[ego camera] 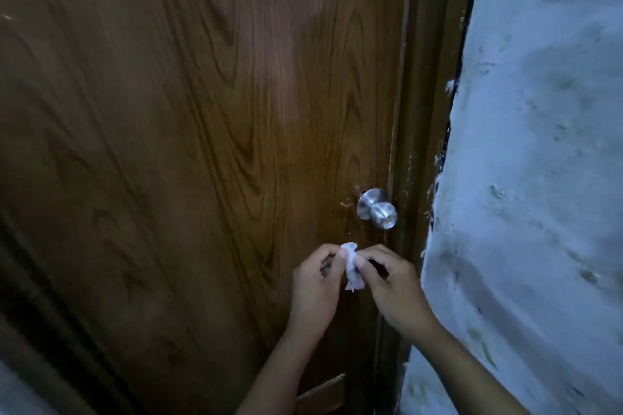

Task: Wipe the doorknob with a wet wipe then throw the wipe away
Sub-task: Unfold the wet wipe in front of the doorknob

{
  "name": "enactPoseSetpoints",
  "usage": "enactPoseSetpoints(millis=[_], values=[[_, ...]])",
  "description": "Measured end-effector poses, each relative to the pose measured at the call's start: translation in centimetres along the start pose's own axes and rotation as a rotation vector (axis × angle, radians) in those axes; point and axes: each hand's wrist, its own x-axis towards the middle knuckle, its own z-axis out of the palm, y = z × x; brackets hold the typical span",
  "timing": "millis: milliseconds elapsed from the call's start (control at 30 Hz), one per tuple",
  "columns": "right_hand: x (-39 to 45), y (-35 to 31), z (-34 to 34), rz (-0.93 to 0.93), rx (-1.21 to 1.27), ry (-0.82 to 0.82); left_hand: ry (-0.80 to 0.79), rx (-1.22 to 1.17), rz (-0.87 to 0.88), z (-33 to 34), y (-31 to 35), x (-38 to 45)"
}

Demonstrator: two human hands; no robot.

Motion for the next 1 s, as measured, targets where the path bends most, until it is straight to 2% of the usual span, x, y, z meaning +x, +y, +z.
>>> enactPoseSetpoints(millis=[100,200,267,367,567,667,800,867,1000], values=[[1.1,0.1,-0.6,0.122,0.093,0.065,-0.004,-0.115,-0.07,0.1,0.2,1.3],[2.2,0.4,-0.6,0.267,0.269,0.192,0.04,-0.252,-0.225,0.1,0.0,2.6],[2.5,0.6,-0.4,0.324,0.313,0.226,0.003,-0.322,-0.303,0.4,0.0,3.2],[3.1,1.1,-0.1,0.342,0.262,0.25,-0.089,-0.429,-0.396,1.0,0.0,3.9],[4.1,2.0,-0.5,0.334,0.212,0.307,-0.171,-0.302,-0.378,1.4,-1.3,5.0],[4.5,2.7,-0.8,0.361,0.241,0.34,-0.211,-0.341,-0.431,1.3,-1.6,5.8],[5.0,3.2,-1.2,0.346,0.296,0.404,-0.359,-0.377,-0.453,1.1,-1.8,6.4],[5.2,3.3,-1.5,0.322,0.243,0.378,-0.401,-0.399,-0.461,1.1,-2.0,6.8],[5.2,3.4,-1.1,0.383,0.187,0.248,-0.381,-0.521,-0.51,1.1,-2.2,8.0]])
